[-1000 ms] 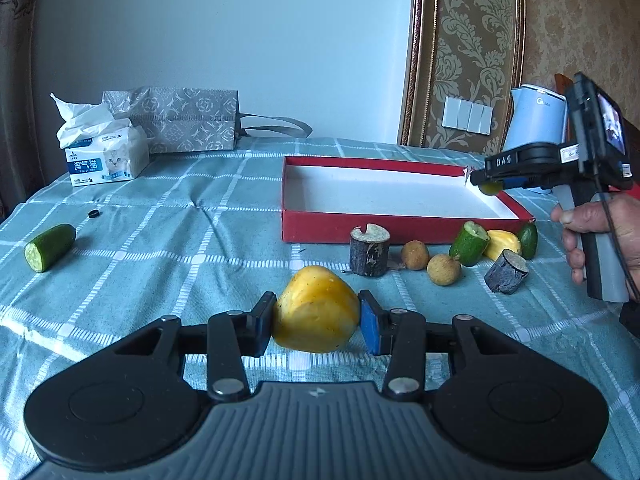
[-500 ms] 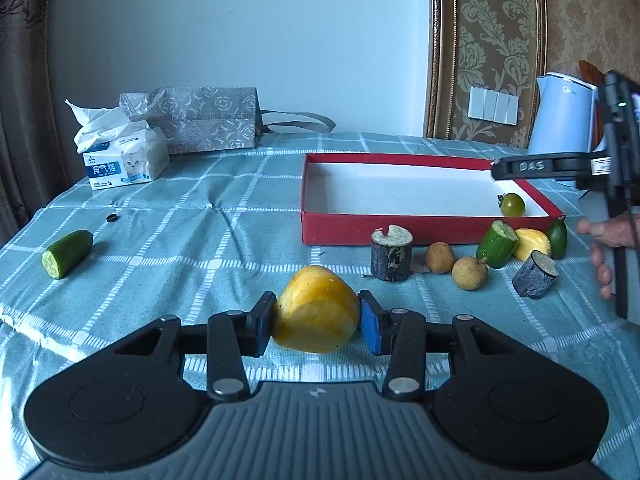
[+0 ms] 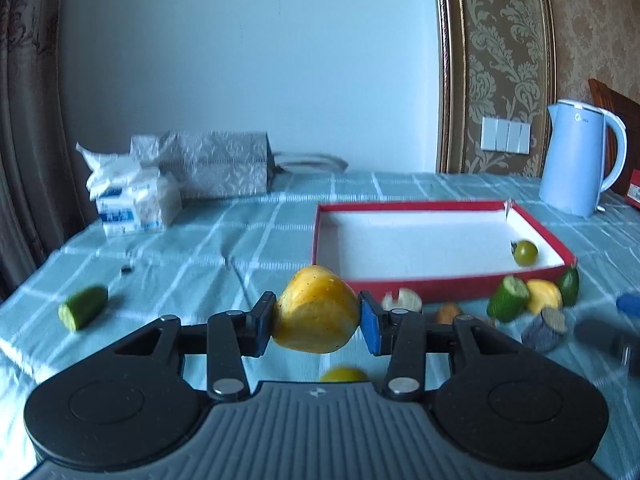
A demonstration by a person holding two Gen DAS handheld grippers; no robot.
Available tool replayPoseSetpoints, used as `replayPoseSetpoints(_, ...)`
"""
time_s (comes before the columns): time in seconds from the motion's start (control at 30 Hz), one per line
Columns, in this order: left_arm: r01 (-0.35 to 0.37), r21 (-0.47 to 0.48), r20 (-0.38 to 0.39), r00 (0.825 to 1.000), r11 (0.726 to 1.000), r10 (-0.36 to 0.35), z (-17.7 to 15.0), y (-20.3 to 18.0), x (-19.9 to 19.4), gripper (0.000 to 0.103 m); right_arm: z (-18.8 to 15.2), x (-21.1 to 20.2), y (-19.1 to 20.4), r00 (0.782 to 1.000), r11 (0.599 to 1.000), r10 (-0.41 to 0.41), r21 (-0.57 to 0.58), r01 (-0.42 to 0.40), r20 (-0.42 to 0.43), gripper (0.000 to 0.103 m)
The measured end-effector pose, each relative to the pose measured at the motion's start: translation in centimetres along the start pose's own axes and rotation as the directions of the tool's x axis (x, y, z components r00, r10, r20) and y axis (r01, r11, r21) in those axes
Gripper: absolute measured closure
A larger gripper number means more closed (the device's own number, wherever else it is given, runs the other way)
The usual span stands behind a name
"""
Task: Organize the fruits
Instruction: 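Drop green tomato in tray with right tool while left tool holds chunk, then lower the yellow chunk into the red tray and open the left tool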
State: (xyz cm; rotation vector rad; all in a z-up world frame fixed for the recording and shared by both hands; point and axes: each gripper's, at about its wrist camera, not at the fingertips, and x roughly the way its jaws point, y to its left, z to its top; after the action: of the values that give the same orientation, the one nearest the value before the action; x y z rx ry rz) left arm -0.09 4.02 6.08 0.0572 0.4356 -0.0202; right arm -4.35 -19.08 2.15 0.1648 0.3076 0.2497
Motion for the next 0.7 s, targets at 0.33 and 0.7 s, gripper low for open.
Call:
replayPoseSetpoints(0.33, 0.029, 0.033, -0.004, 1.0, 0.999, -0.029, 5.3, -2.3, 7.5, 0.06, -1.1, -0.4, 0.1, 0.999, 0.999, 0.042, 0.016, -0.043, 0.031, 0.0)
replayPoseSetpoints(0.7, 0.008, 0.053, -0.074, 0.997, 0.999, -0.005, 5.1, -4.2, 13.9, 0.059, -1.1, -0.1, -1.0, 0.999, 0.996, 0.036, 0.076, -0.038, 0.026, 0.0)
